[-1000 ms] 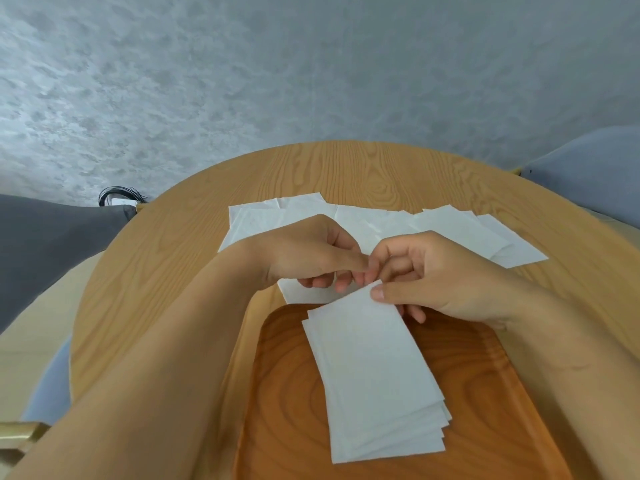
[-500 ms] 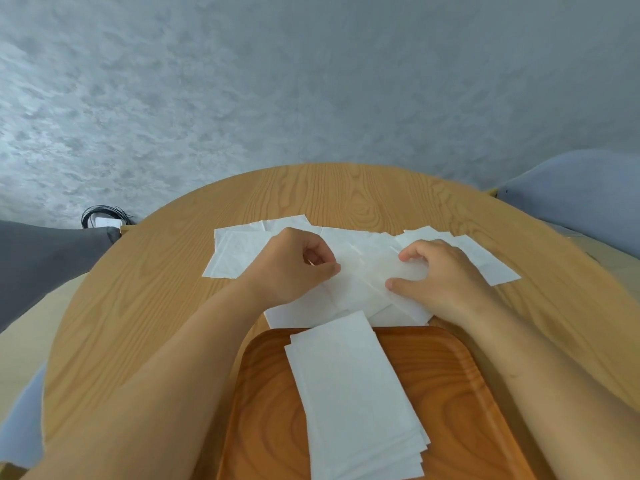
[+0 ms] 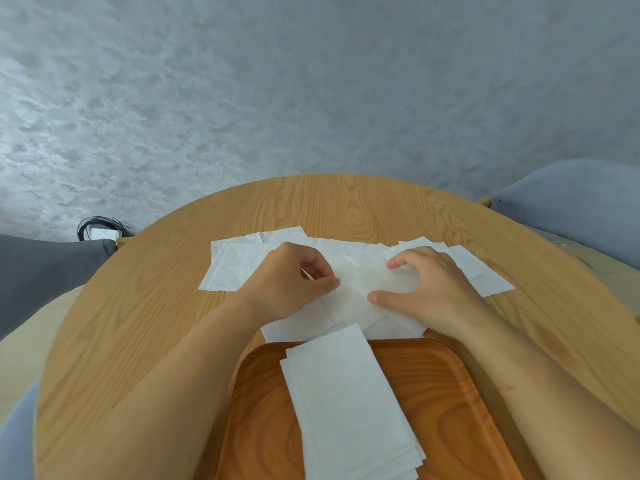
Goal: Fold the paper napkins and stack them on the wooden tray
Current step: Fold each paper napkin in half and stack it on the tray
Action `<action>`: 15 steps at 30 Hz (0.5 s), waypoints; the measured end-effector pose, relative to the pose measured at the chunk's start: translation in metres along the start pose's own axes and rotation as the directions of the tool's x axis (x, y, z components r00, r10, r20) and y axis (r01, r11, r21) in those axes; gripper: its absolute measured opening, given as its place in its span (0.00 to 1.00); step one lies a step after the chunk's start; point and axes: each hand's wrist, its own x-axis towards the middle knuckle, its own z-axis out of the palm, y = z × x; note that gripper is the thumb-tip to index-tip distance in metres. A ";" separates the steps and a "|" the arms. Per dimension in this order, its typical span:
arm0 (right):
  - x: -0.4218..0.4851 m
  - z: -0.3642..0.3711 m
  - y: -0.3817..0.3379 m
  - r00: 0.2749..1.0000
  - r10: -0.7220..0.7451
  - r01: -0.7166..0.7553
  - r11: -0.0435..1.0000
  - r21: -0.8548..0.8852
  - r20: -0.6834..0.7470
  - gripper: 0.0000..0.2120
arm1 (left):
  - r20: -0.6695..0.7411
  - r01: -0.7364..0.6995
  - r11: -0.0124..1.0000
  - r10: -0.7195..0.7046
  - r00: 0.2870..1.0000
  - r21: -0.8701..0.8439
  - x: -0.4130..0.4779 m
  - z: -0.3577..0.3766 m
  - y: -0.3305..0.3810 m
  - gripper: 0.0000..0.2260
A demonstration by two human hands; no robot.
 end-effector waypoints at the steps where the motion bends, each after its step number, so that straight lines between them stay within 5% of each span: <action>1: -0.002 0.000 -0.003 0.999 -0.036 0.036 0.999 0.007 0.029 0.27 | -0.001 -0.001 1.000 0.001 1.000 0.002 0.000 0.000 0.000 0.02; 10: -0.005 0.000 -0.004 0.990 -0.133 0.132 0.991 0.025 0.047 0.06 | -0.002 0.010 1.000 -0.010 1.000 -0.005 -0.001 -0.001 0.002 0.03; 15: -0.005 0.002 -0.004 0.990 -0.140 0.138 0.990 0.040 0.035 0.07 | 0.001 0.016 1.000 -0.016 1.000 -0.006 -0.002 0.000 0.005 0.03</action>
